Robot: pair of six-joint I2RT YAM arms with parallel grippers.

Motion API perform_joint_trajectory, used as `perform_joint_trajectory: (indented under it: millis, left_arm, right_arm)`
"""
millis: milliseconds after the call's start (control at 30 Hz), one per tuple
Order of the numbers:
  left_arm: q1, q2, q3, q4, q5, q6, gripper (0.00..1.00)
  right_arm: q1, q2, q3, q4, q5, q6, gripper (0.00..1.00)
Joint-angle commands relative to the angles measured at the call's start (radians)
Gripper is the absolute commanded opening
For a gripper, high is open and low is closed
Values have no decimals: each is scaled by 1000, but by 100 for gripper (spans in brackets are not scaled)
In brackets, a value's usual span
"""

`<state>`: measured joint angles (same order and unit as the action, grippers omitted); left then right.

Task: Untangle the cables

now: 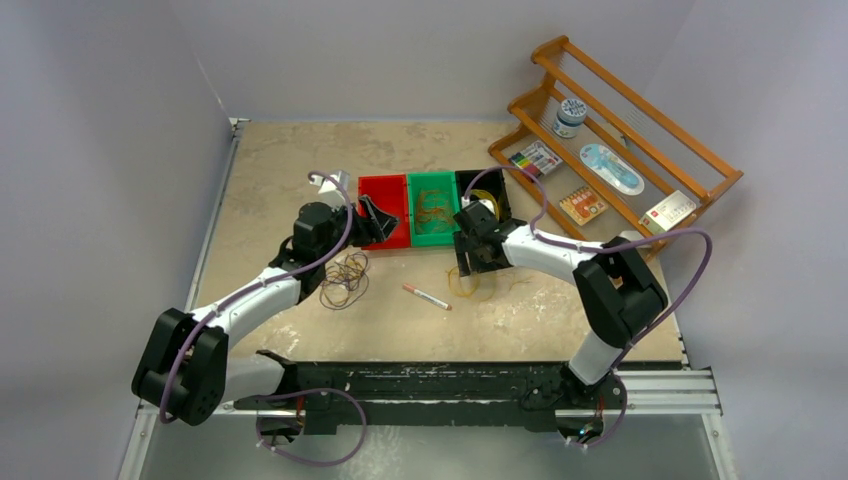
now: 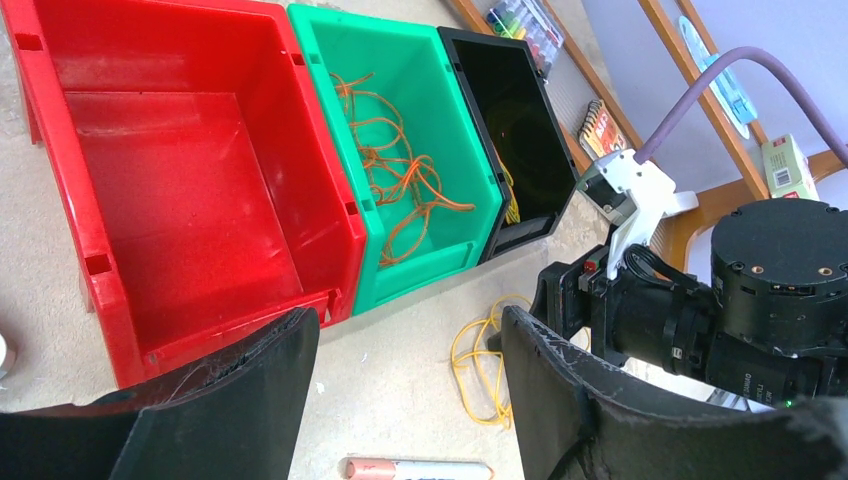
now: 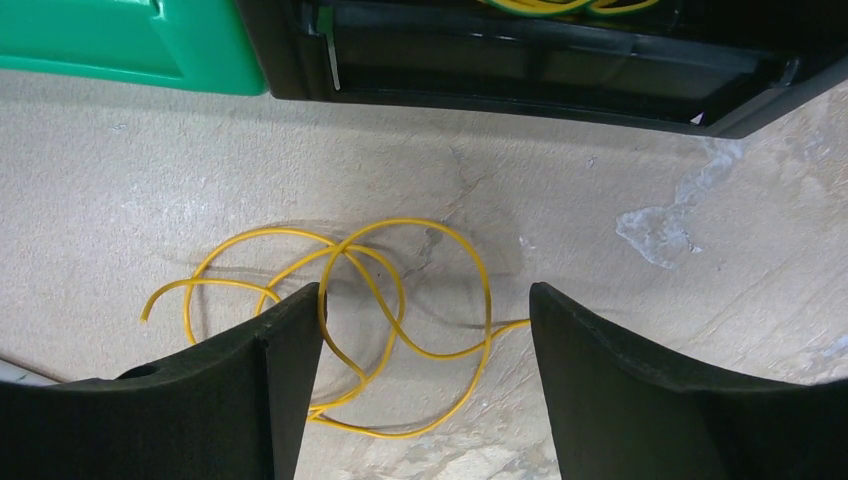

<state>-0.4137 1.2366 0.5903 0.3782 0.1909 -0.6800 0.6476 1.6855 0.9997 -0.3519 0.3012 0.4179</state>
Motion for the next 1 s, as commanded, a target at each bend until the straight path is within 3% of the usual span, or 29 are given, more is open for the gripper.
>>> perform_joint_trajectory:
  millis: [0,333,400,800,900,967]
  left_arm:
    - [-4,-8,3,50,16,-10,66]
    - [-4,-17,2,36,7,-3,66]
    - [-4,-18,3,36,4,-3,66]
    - [-4,-21,0,25,-12,-2,66]
    - [-4,-27,2,19,-17,-2,66]
    - [-4,-26,3,17,-19,-2,66]
  right_arm:
    - [-16,-11,37,13,-8,-43,76]
    - [-33,37,42,8,-122,-77,70]
    - [-35,43,41,7,-126,-78,65]
    - [-41,16,31,-6,-77,-63,9]
    - [-41,-33,31,-6,-51,-58,0]
    - [-41,-77,35,-5,-33,-57,0]
